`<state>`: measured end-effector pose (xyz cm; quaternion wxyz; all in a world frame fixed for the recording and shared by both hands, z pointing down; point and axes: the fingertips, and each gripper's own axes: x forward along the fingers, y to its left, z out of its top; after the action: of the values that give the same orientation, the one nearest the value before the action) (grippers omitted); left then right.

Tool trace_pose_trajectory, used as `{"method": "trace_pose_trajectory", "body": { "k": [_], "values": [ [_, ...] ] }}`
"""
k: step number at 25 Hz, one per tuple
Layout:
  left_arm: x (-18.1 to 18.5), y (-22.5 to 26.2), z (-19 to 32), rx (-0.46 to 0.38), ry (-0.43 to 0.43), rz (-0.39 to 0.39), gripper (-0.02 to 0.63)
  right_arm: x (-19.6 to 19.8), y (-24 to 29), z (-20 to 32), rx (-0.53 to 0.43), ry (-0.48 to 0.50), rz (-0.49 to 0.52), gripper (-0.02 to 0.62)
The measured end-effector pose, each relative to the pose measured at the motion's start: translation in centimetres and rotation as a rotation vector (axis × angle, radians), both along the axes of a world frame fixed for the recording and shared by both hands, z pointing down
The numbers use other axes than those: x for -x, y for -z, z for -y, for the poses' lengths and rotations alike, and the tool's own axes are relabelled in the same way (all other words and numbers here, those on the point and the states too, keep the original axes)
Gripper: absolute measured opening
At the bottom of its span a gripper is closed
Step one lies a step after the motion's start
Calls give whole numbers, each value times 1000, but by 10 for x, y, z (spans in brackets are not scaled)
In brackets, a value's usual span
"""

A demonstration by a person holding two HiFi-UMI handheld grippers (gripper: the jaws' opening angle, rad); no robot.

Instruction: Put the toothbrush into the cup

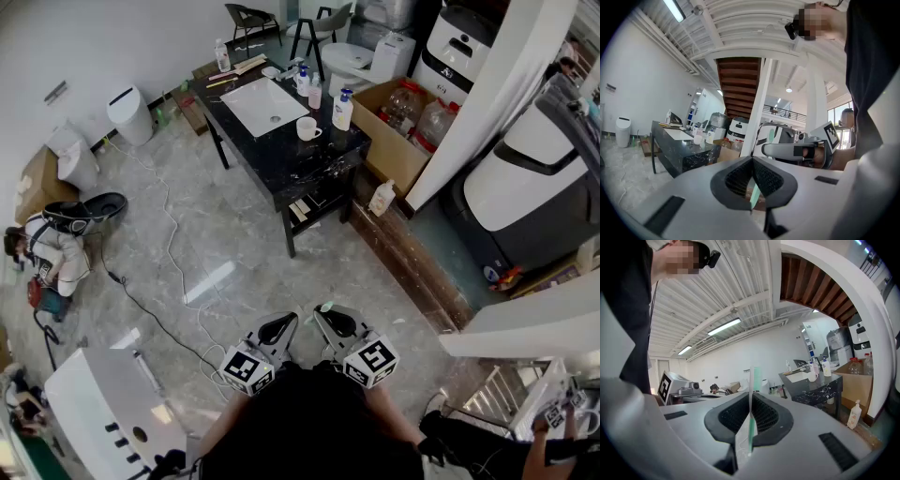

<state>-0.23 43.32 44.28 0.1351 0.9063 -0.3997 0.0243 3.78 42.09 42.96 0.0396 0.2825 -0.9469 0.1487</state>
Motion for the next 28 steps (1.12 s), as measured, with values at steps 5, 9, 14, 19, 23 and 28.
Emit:
{"method": "trace_pose_trajectory", "body": {
  "k": [5, 9, 14, 19, 23, 28],
  "values": [
    [-2, 0, 4, -2, 2, -11, 8, -2, -3, 2, 4, -6, 2, 29],
    [-5, -2, 4, 1, 2, -9, 8, -4, -3, 5, 7, -11, 2, 29],
    [-5, -3, 6, 5, 8, -1, 8, -5, -4, 6, 10, 0, -1, 28],
    [-9, -4, 10, 10, 23, 14, 8, -14, -5, 8, 31, 7, 24, 28],
    [-20, -5, 11, 23, 38, 17, 8, -26, -8, 10, 40, 15, 28, 29],
    [-37, -11, 14, 31, 76, 13, 8, -44, -9, 11, 39, 52, 30, 29]
  ]
}}
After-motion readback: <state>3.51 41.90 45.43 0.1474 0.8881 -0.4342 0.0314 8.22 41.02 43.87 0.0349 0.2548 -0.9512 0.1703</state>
